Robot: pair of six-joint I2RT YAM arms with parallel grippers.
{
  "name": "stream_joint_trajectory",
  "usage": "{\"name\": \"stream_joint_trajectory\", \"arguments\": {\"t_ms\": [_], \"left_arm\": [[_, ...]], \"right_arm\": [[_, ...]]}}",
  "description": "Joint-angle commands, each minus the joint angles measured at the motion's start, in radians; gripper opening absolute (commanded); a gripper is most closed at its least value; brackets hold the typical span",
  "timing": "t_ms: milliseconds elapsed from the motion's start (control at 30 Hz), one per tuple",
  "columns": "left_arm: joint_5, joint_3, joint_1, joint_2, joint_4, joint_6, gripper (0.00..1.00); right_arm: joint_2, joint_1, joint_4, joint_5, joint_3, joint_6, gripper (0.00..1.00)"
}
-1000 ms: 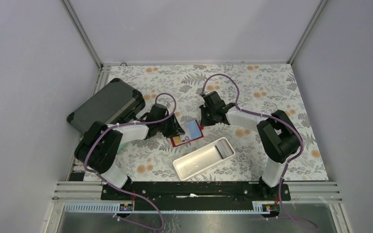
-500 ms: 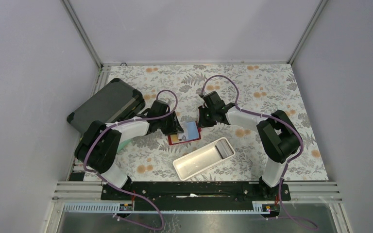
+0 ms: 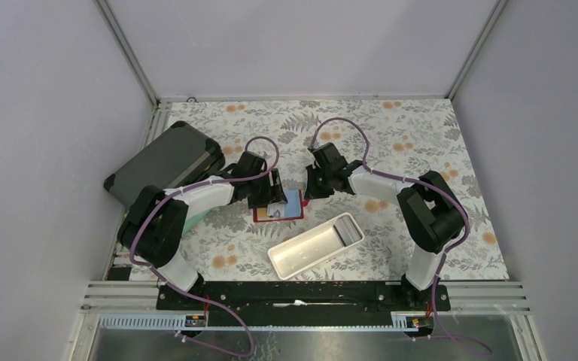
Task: Put the credit cards into the card holder
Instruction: Insert the credit card into the card holder.
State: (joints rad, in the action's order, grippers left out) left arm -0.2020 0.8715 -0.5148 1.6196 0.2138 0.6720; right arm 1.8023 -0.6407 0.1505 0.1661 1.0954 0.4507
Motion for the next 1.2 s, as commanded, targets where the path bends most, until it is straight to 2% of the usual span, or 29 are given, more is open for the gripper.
{"name": "stream_joint_trajectory", "arguments": {"t_ms": [0, 400, 867, 1000, 1167], "left_arm": [[0.058, 0.031, -0.009, -0.024, 0.048, -0.025, 0.69], [0.052, 0.059, -0.064, -0.01, 0.058, -0.032, 0.73], [0.031, 0.106, -0.078, 0.027, 0.082, -0.05, 0.79], [0.044, 0.12, -0.08, 0.017, 0.103, -0.073, 0.88], [0.082, 0.126, -0.08, -0.005, 0.129, -0.09, 0.95]], "right_arm": [[-0.004, -0.01, 0.003, -0.023, -0.002, 0.012, 0.0], [0.0, -0.021, 0.004, -0.027, 0.004, 0.016, 0.0], [0.005, -0.038, 0.011, -0.031, 0.012, 0.022, 0.0], [-0.008, -0.038, 0.01, -0.046, 0.006, 0.024, 0.0], [-0.018, -0.038, 0.021, -0.068, 0.002, 0.024, 0.0]]}}
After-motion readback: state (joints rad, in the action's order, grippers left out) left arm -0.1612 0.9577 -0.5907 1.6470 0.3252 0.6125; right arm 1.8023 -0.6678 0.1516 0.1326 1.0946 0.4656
